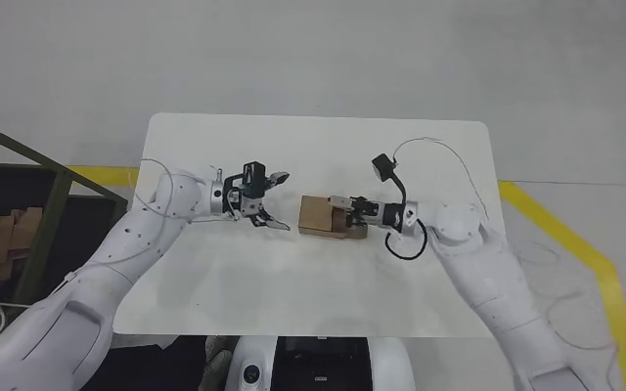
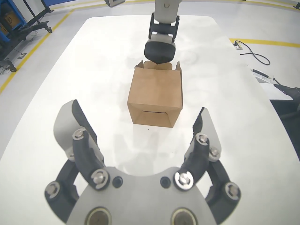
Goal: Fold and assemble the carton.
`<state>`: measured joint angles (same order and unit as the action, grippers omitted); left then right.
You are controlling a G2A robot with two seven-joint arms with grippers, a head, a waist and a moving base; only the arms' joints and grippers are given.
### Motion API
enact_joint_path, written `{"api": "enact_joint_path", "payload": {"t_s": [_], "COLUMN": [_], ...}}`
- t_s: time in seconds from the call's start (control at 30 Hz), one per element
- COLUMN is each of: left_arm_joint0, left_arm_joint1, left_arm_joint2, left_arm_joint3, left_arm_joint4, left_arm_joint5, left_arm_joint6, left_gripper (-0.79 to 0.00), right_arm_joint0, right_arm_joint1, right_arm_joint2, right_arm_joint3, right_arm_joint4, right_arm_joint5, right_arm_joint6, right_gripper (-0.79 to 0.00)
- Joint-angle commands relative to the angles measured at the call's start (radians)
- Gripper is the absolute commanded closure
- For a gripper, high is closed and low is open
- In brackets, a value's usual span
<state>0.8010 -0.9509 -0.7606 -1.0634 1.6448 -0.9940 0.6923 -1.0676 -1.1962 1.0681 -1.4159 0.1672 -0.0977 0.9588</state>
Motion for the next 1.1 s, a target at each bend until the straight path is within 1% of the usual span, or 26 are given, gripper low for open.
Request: {"api": "enact_joint_path", "payload": {"t_s": [0.0,0.13,0.2,0.27,0.3,0.37,0.73,0.77,0.87,0.93,1.07], "left_arm_joint0": [-0.004,-0.009,-0.012,-0.017,-0.017,-0.017,-0.017,-0.013,-0.002,-0.005,-0.013], "left_arm_joint1": [-0.011,-0.032,-0.041,-0.044,-0.044,-0.044,-0.044,-0.044,-0.049,-0.055,-0.069], "left_arm_joint2": [0.016,0.05,0.065,0.069,0.069,0.069,0.069,0.07,0.068,0.07,0.086], "left_arm_joint3": [0.012,0.027,0.035,0.039,0.039,0.039,0.039,0.043,0.055,0.074,0.093], "left_arm_joint4": [-0.008,-0.001,0.0,0.004,0.004,0.004,0.004,0.003,-0.018,-0.043,-0.057], "left_arm_joint5": [0.02,0.062,0.065,0.067,0.067,0.067,0.067,0.068,0.081,0.067,0.051], "left_arm_joint6": [-0.004,-0.002,0.017,0.027,0.027,0.027,0.027,0.019,-0.053,-0.093,-0.107], "left_gripper": [-0.785,-0.785,-0.785,-0.785,-0.785,-0.785,-0.785,-0.785,-0.785,-0.785,-0.785], "right_arm_joint0": [-0.035,-0.098,-0.125,-0.145,-0.15,-0.156,-0.156,-0.156,-0.156,-0.167,-0.179], "right_arm_joint1": [0.011,0.031,0.038,0.042,0.043,0.042,0.042,0.042,0.042,0.042,0.045], "right_arm_joint2": [0.04,0.113,0.138,0.15,0.152,0.154,0.154,0.154,0.154,0.146,0.151], "right_arm_joint3": [-0.058,-0.162,-0.204,-0.236,-0.244,-0.242,-0.242,-0.242,-0.242,-0.252,-0.229], "right_arm_joint4": [-0.001,-0.007,-0.008,0.007,0.021,0.06,0.06,0.06,0.06,0.065,0.098], "right_arm_joint5": [-0.002,-0.004,-0.006,-0.017,-0.039,-0.071,-0.071,-0.071,-0.071,-0.08,-0.111], "right_arm_joint6": [0.0,0.005,0.011,0.022,0.035,0.039,0.039,0.039,0.039,0.032,0.053], "right_gripper": [-0.785,-0.785,-0.785,-0.785,-0.785,-0.785,-0.785,-0.785,-0.785,-0.785,-0.785]}}
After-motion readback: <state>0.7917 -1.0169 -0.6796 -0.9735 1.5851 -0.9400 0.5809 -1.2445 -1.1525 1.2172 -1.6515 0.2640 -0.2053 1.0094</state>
